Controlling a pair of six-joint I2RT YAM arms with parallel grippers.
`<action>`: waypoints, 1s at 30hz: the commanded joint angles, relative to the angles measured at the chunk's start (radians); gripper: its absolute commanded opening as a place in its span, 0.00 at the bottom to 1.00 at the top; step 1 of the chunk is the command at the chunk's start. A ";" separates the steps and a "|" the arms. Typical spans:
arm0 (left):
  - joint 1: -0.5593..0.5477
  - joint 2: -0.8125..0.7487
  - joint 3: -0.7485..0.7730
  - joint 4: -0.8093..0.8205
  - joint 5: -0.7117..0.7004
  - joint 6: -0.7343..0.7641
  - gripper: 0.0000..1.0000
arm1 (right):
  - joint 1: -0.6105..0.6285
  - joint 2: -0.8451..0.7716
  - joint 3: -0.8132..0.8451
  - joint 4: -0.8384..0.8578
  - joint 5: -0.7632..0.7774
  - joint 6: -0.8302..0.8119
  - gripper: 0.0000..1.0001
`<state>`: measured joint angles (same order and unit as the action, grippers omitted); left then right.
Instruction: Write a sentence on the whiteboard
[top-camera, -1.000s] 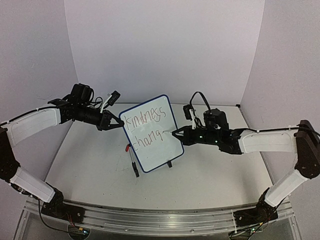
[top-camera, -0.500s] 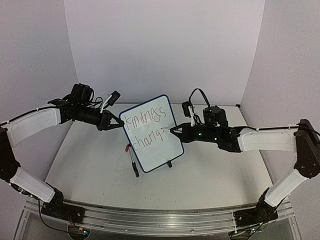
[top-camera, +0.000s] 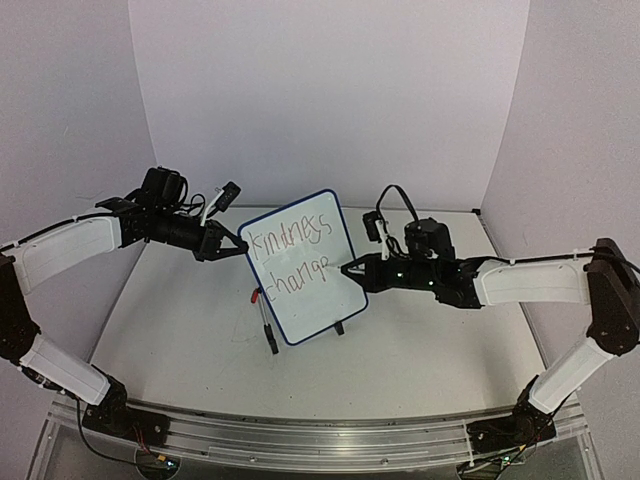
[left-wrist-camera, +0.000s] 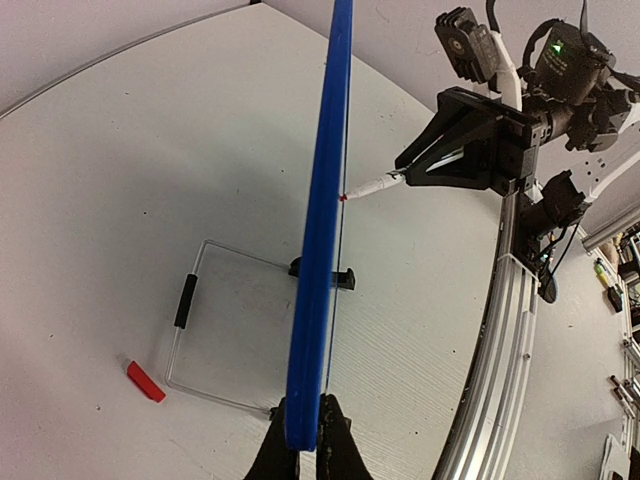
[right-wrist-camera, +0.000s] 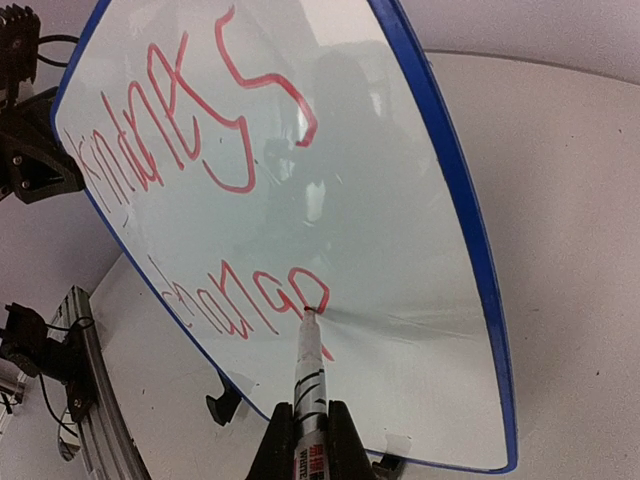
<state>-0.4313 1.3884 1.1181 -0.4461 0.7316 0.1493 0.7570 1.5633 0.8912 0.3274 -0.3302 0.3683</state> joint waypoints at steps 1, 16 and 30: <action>-0.009 0.020 0.004 -0.050 -0.054 0.043 0.00 | -0.004 -0.022 -0.023 0.008 0.041 0.005 0.00; -0.009 0.013 0.003 -0.049 -0.053 0.043 0.00 | -0.004 -0.124 -0.042 0.017 0.063 -0.016 0.00; -0.009 -0.003 0.001 -0.048 -0.052 0.041 0.00 | -0.012 -0.213 -0.092 0.034 -0.026 -0.021 0.00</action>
<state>-0.4313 1.3882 1.1179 -0.4461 0.7330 0.1493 0.7551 1.3684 0.8124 0.3298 -0.2922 0.3659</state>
